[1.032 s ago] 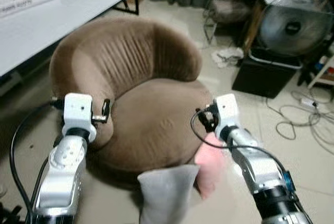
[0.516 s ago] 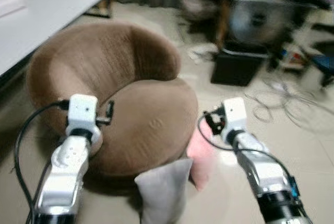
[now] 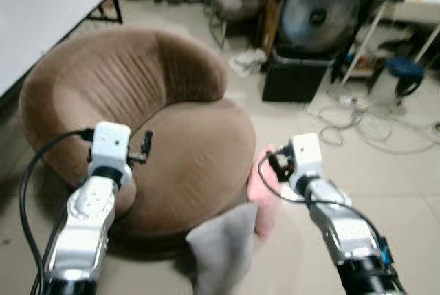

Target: Move the pillow to the sofa from floor

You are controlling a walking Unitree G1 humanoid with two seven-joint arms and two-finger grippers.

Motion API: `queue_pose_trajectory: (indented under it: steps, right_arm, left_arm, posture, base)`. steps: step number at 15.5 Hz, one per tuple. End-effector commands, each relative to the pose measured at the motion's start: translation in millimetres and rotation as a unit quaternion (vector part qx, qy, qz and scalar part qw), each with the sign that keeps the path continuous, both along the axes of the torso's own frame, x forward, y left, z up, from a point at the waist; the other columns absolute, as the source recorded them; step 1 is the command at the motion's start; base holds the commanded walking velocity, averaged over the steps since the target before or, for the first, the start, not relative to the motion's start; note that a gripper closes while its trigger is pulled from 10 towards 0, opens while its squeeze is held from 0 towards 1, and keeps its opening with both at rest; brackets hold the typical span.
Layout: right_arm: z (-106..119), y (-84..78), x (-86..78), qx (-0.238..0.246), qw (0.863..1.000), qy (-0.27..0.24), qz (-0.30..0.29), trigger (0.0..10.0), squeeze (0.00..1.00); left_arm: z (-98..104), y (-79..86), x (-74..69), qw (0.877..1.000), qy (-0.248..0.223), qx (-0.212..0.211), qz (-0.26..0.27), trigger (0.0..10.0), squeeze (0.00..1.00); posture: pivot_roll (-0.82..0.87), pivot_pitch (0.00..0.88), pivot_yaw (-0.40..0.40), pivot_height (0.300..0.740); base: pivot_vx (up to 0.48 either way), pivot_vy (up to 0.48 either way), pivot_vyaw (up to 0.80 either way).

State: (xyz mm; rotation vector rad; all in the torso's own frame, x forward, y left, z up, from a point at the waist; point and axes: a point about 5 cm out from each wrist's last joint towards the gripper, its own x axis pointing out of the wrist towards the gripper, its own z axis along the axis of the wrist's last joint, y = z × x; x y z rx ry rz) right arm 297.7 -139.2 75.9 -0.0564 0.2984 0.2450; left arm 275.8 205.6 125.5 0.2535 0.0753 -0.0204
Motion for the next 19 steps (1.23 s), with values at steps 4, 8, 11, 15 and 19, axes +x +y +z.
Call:
queue_pose_trajectory:
  steps: [4,8,11,15,19]
  right_arm:
    - [3.7,-8.4,-0.4,-0.003,1.0,-0.003,-0.013,10.0,0.0]
    - [3.7,-7.0,-1.4,-0.002,1.0,-0.002,-0.009,10.0,0.0]
    - [3.4,-6.5,-3.0,-0.015,1.0,-0.004,0.0,10.0,0.0]
    - [-1.3,-7.0,-5.3,-0.015,1.0,0.01,0.0,10.0,0.0]
    - [-7.1,-7.5,-6.7,-0.036,0.999,0.019,0.008,10.0,0.0]
  left_arm:
    - [-1.1,-3.2,0.3,1.0,0.002,-0.014,-0.004,10.0,0.0]
    - [-1.5,-3.7,1.6,1.0,0.003,-0.017,0.003,10.0,0.0]
    - [0.5,-5.0,-0.2,1.0,-0.008,-0.017,-0.004,10.0,0.0]
    - [-3.8,-7.3,-2.7,1.0,0.0,-0.009,-0.011,10.0,0.0]
    - [-7.2,-8.8,-3.5,1.0,0.008,-0.003,-0.014,10.0,0.0]
  posture:
    - [0.03,0.0,0.004,0.74]
    - [0.03,0.0,0.005,0.74]
    - [0.03,0.0,-0.002,0.74]
    - [0.03,0.0,-0.003,0.74]
    - [0.03,0.0,-0.002,0.74]
  base:
    - [0.0,0.0,0.0]
    - [0.0,0.0,0.0]
    - [0.0,0.0,0.0]
    - [0.307,0.0,0.4]
    - [0.337,0.0,0.0]
